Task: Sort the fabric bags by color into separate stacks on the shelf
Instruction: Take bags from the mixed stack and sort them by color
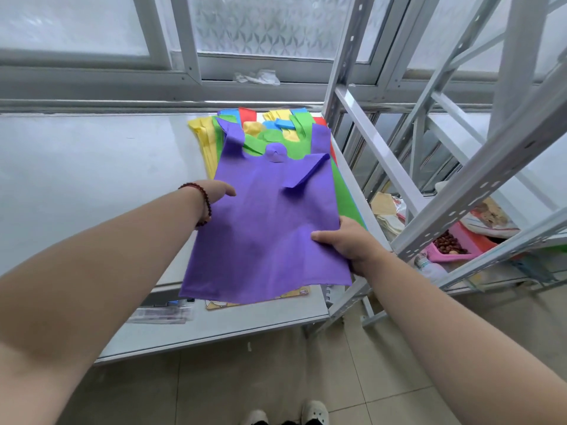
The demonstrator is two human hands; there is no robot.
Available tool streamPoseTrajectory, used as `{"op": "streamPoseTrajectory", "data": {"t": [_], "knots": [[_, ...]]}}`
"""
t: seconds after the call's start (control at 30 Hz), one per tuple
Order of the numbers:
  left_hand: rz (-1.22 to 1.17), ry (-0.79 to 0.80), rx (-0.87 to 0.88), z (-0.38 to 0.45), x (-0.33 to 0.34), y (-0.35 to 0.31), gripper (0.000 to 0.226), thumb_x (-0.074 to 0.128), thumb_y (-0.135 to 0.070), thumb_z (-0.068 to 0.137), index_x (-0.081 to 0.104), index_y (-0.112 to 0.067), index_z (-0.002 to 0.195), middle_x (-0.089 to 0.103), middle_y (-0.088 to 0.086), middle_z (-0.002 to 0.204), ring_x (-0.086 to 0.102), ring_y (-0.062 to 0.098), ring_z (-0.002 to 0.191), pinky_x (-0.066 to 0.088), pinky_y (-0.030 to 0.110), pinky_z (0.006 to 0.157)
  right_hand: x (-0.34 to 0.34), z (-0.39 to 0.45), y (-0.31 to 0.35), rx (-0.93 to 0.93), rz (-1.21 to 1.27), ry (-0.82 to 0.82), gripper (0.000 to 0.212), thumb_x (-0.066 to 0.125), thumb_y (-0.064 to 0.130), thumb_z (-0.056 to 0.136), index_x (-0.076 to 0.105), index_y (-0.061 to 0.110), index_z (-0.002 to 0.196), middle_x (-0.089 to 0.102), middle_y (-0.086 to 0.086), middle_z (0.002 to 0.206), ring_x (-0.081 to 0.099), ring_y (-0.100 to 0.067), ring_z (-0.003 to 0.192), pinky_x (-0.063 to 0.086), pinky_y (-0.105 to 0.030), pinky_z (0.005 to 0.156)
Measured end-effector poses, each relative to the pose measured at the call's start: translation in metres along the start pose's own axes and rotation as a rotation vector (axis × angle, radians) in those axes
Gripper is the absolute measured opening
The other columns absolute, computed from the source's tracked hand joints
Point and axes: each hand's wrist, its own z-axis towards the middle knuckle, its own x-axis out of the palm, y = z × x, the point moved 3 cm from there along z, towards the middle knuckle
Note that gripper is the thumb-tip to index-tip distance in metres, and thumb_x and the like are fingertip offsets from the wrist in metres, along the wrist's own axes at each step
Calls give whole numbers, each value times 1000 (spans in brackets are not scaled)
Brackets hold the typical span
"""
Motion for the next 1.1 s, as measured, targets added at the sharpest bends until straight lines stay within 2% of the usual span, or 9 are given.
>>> {"op": "streamPoseTrajectory", "data": {"t": [0.03, 0.07, 0.1, 0.13, 0.23, 0.4, 0.6, 0.87, 1.1], "knots": [[-4, 70, -57, 2, -4, 6, 55, 61, -35, 84, 44, -9, 129, 62, 18, 114, 63, 24, 92, 51, 33, 82, 2, -7, -6, 14, 89, 54, 21, 53, -8, 87, 63, 10, 92, 71, -4, 79, 67, -9, 57, 55, -21, 55], [-15, 129, -115, -3, -9, 11, 37, 62, -36, 83, 53, -8, 106, 68, 17, 78, 66, 19, 64, 55, 27, 64, 3, -14, -12, 27, 166, 101, 20, 52, -7, 88, 63, 9, 94, 72, -1, 74, 68, -8, 57, 54, -20, 53], [-31, 169, -155, -7, -14, 17, 30, 63, -36, 83, 50, -9, 80, 57, 10, 48, 57, 15, 39, 50, 20, 45, 4, -21, -18, 33, 222, 144, 18, 54, -5, 88, 63, 9, 96, 73, 1, 73, 68, -8, 59, 54, -19, 53], [-17, 229, -176, -6, -19, 24, 39, 67, -37, 79, 40, -12, 66, 47, 3, 38, 48, 14, 30, 45, 16, 37, 4, -28, -24, 31, 259, 178, 18, 58, -2, 85, 64, 9, 97, 74, 1, 75, 69, -9, 63, 55, -20, 56], [-60, 341, -186, -6, -26, 41, 32, 74, -40, 70, 53, -18, 80, 61, -2, 66, 62, 16, 55, 54, 25, 56, 5, -48, -44, 71, 325, 257, 36, 68, 15, 71, 66, 7, 105, 73, -9, 96, 70, -18, 79, 57, -27, 70], [-172, 418, -89, -13, -15, 48, 15, 61, -24, 86, 65, -9, 83, 72, 6, 60, 69, 17, 50, 58, 30, 52, 7, -75, -60, 182, 358, 322, 38, 71, 12, 66, 68, 4, 103, 72, -15, 97, 70, -24, 78, 57, -31, 68], [-49, 503, -85, -15, -3, 63, 17, 62, -4, 84, 64, -8, 100, 74, 5, 76, 71, 16, 62, 57, 37, 73, 1, -89, -64, 113, 352, 134, 52, 79, 9, 52, 66, 1, 101, 72, -17, 91, 70, -25, 74, 58, -32, 63], [-110, 387, 217, -35, -18, 41, 9, 62, -5, 86, 64, -13, 89, 72, -5, 61, 68, 8, 52, 57, 26, 49, -6, -109, -49, -115, 294, -126, 24, 66, -8, 78, 66, 10, 94, 74, -5, 80, 68, -14, 69, 56, -23, 59], [-226, 365, 453, -55, -8, -3, 28, 65, -5, 83, 62, -8, 110, 67, 6, 97, 68, 18, 78, 58, 33, 69, -28, -131, -30, -194, 331, -255, 29, 76, 5, 65, 69, 9, 92, 74, -11, 87, 70, -20, 72, 57, -27, 60]]}}
